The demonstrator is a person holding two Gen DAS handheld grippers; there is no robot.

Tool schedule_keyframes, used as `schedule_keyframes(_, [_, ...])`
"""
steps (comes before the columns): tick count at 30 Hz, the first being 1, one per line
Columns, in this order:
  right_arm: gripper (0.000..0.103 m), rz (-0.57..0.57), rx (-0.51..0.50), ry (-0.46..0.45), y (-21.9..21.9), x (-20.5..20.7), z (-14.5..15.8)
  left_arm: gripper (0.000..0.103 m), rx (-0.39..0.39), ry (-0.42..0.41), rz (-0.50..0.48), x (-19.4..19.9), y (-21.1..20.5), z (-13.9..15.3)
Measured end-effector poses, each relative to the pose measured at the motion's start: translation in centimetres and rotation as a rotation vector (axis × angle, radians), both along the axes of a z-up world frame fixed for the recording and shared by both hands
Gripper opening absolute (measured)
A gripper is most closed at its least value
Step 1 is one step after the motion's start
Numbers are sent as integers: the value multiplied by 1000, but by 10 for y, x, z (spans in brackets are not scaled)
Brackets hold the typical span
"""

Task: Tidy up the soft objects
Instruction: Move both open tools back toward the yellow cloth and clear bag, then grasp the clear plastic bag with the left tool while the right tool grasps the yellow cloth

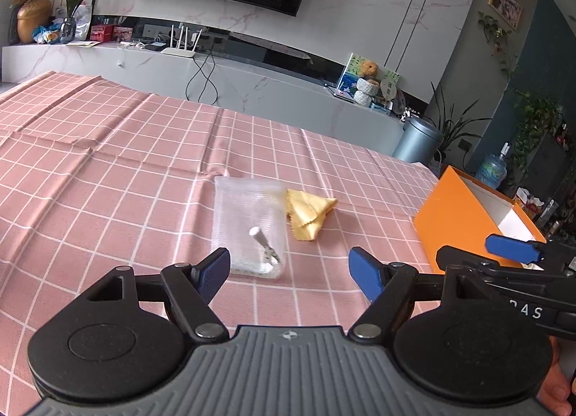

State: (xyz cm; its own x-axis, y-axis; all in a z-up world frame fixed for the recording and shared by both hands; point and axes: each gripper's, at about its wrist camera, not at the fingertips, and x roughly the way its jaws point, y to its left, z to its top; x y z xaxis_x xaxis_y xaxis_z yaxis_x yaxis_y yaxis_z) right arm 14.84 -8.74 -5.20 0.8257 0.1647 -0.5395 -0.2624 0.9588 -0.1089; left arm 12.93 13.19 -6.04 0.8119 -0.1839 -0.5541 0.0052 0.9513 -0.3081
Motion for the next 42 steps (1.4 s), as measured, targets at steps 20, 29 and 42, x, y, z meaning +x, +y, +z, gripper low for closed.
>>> schedule_keyframes(20, [61,-6,29,104,32,62,-34,90,107,132,30,82,-3,-41])
schedule_keyframes(29, [62,-47,62,112,37,91,-37,56,135,126,36,104,-4,-49])
schedule_keyframes(42, [63,-25,105,109,68,121,-52,1,145,87,97,111,23,-42])
